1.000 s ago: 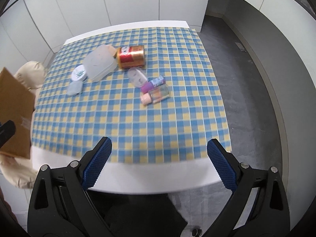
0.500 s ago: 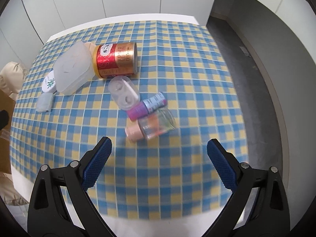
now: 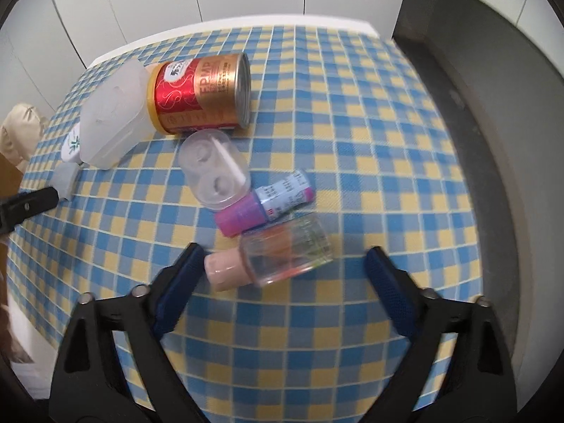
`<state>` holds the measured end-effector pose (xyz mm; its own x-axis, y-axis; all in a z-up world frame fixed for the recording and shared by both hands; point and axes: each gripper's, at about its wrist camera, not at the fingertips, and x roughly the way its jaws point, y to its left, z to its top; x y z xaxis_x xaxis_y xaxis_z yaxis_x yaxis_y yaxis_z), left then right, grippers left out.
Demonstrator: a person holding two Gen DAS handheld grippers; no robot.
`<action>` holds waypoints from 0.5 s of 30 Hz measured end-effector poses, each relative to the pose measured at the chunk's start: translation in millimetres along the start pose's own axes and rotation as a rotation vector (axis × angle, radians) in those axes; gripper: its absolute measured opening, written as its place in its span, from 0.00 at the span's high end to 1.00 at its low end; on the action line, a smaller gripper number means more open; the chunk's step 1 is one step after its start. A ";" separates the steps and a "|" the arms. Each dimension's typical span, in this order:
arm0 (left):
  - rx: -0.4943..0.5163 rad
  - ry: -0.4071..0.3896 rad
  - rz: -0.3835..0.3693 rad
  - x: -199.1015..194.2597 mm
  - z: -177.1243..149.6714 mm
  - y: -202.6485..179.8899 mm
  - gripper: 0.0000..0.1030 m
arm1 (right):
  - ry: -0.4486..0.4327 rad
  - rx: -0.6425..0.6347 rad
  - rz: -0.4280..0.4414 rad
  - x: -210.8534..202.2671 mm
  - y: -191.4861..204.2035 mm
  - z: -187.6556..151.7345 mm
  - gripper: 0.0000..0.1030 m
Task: Organize objects
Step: 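Grasp the frosted plastic box with the left tool while the right tool grasps the clear pink-capped bottle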
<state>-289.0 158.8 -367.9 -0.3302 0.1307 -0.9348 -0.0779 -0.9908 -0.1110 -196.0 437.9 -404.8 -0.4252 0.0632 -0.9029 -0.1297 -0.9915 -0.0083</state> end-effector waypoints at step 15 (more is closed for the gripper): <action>0.075 -0.020 0.073 10.7 11.5 -24.8 0.44 | -0.022 0.041 0.012 -15.2 -14.2 -10.4 0.36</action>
<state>-301.4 185.1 -371.3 -0.3560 0.0600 -0.9326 -0.1234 -0.9922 -0.0167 -178.4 449.8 -395.5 -0.4468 0.0548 -0.8929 -0.1613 -0.9867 0.0202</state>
